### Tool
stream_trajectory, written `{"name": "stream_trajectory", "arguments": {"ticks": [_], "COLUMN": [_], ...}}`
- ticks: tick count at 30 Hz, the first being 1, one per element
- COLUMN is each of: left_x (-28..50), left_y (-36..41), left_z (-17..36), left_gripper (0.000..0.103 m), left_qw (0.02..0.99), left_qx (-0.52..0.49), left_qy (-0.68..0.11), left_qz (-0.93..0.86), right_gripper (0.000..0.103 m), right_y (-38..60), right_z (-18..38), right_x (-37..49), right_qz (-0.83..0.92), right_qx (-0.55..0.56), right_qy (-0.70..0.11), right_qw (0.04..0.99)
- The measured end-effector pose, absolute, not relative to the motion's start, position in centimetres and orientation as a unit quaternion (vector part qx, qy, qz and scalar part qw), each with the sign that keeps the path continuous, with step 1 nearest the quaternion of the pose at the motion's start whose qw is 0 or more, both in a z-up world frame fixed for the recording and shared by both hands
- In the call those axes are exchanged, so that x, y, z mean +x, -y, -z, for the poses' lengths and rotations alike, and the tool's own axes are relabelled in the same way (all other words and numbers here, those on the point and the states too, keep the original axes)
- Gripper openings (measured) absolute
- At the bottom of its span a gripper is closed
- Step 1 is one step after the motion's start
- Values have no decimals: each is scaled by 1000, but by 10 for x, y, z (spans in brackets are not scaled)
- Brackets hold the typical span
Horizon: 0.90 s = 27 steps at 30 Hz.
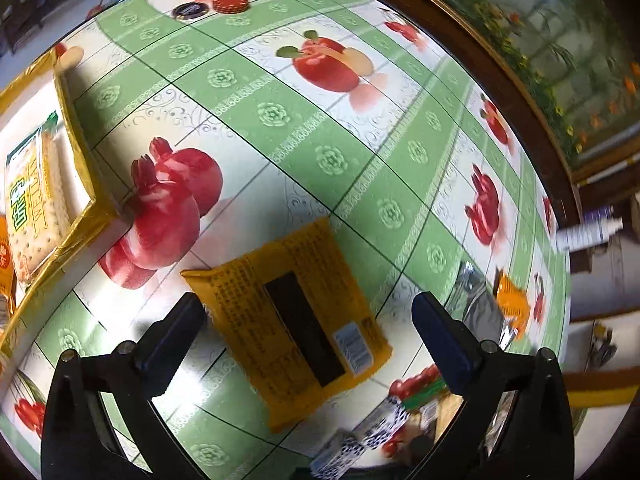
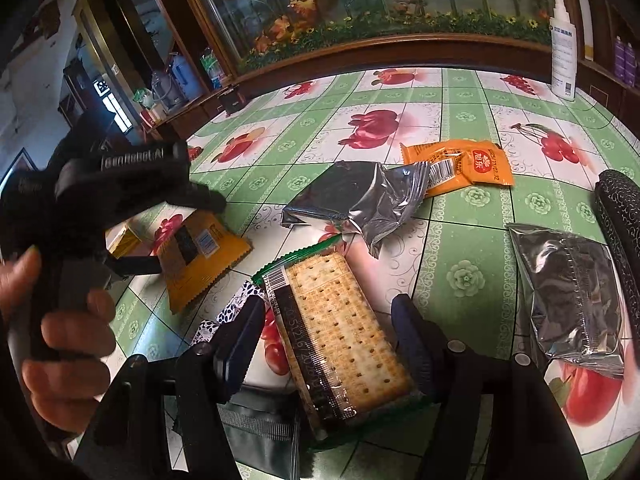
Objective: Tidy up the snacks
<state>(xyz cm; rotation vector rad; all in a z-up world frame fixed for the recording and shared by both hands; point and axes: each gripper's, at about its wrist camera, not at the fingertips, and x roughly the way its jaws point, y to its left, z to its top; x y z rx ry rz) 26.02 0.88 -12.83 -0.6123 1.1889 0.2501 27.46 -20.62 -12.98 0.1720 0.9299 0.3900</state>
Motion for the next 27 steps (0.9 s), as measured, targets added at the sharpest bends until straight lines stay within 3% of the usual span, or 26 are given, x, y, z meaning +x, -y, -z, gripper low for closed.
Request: {"name": "stream_trajectory", "arguments": {"ticks": [8, 10, 12, 14, 19, 23, 27], "left_x": [272, 262, 250, 243, 208, 174, 142], "left_y": [26, 27, 28, 25, 21, 20, 24], "left_z": [138, 136, 133, 132, 131, 131, 125], "left_gripper": [103, 96, 76, 70, 70, 70, 70], "left_qw": [806, 816, 831, 838, 852, 862, 874], "left_qx": [-131, -107, -78, -63, -26, -2, 26], "left_qy": [-562, -555, -541, -536, -521, -507, -485], "left_qz": [-133, -122, -103, -78, -43, -24, -13], "right_gripper": [68, 68, 67, 67, 64, 51, 49], "right_y": [209, 210, 210, 210, 204, 199, 199], "right_z": [130, 130, 129, 129, 128, 127, 126], "right_x": [275, 274, 274, 273, 268, 264, 260], "right_qz": [-191, -192, -191, -189, -177, -157, -153], "right_qx": [96, 98, 99, 99, 74, 50, 52], "right_qy": [-444, -444, -444, -444, -448, -448, -445], "right_qw": [870, 870, 870, 870, 873, 879, 881]}}
